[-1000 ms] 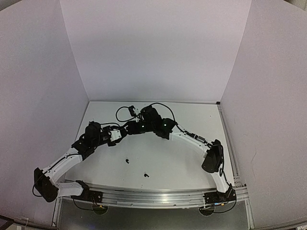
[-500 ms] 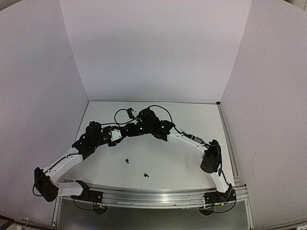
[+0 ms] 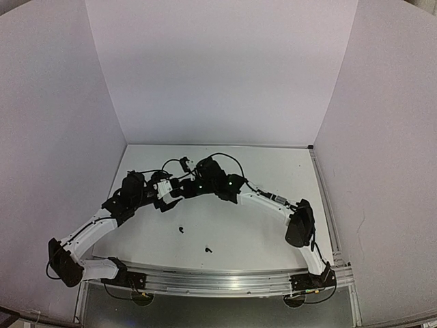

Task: Insert the wireless bluetooth earbuds into the charging case
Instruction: Pass from the left arm to the right, then pass from the right arm to the left

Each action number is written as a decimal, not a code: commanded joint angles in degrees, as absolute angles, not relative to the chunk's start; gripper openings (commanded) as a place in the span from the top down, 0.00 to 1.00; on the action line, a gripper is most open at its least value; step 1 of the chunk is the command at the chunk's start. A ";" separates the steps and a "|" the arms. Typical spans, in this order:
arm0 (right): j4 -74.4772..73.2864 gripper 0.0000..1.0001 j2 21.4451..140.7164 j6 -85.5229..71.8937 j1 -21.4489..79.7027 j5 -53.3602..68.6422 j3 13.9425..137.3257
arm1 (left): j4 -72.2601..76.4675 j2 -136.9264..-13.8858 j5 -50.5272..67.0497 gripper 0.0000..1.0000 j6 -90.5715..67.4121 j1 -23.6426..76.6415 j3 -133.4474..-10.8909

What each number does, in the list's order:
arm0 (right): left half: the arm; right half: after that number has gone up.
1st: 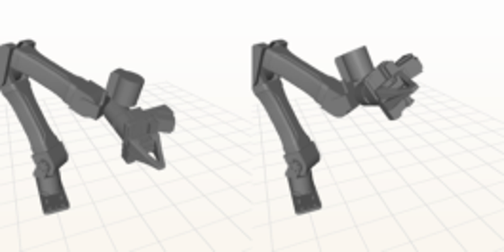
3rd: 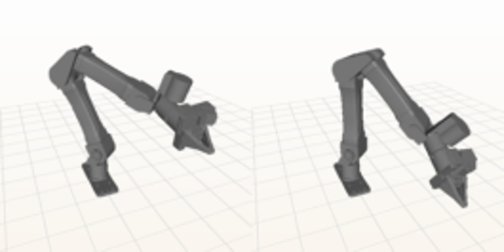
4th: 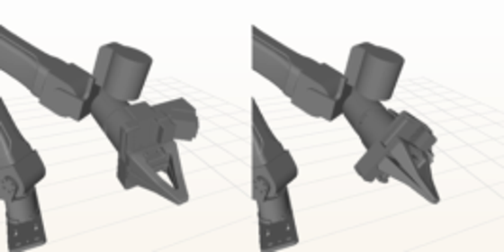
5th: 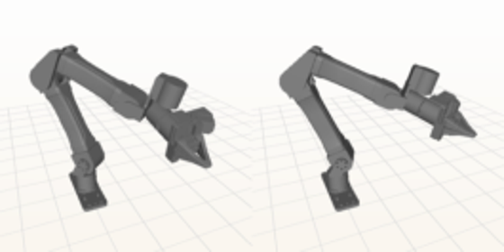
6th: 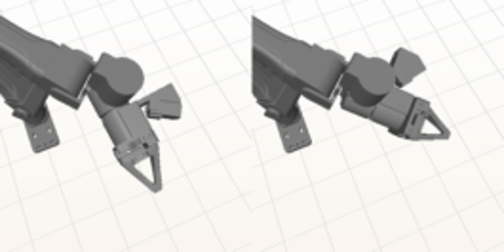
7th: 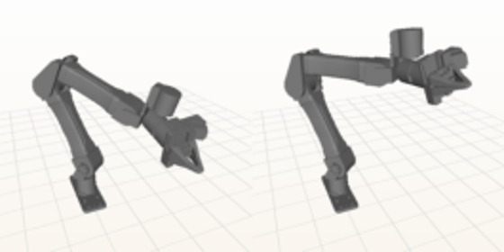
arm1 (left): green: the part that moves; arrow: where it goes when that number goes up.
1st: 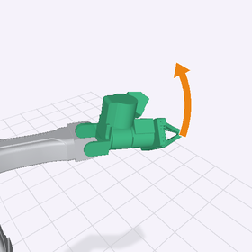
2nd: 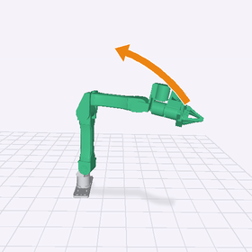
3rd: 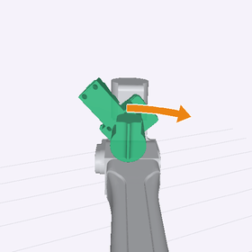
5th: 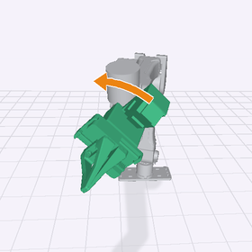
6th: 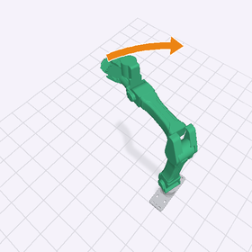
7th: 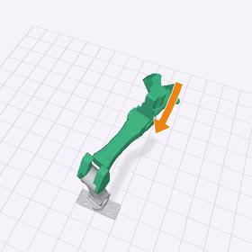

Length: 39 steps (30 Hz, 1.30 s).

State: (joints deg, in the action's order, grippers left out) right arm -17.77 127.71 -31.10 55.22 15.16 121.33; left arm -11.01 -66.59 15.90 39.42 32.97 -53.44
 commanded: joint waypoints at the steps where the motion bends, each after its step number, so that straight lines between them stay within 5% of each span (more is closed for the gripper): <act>1: -17.23 1.00 119.73 -27.99 53.90 15.56 120.20 | -14.32 -64.47 17.01 0.00 27.30 32.78 -57.61; 7: -16.62 1.00 111.36 -17.90 53.33 21.02 117.15 | -23.21 -59.82 33.43 0.01 19.45 30.21 -58.50; 12: -3.31 1.00 104.19 -12.15 53.18 31.73 109.39 | -22.76 -59.24 44.07 0.14 11.49 29.80 -60.70; 16: 4.78 1.00 101.66 -10.60 53.21 34.63 107.20 | -13.15 -59.52 48.83 0.28 3.95 29.71 -60.38; 27: 8.56 1.00 99.56 -9.21 53.19 32.55 105.32 | 25.62 -66.09 58.80 0.38 -12.94 29.09 -56.03; 39: 12.85 1.00 97.20 -8.73 53.20 31.17 98.78 | 29.23 -68.42 60.56 0.50 -16.33 29.54 -57.20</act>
State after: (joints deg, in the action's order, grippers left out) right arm 8.34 100.69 -9.66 53.08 31.77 99.73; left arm 25.30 -67.66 58.80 -13.98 29.32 -55.46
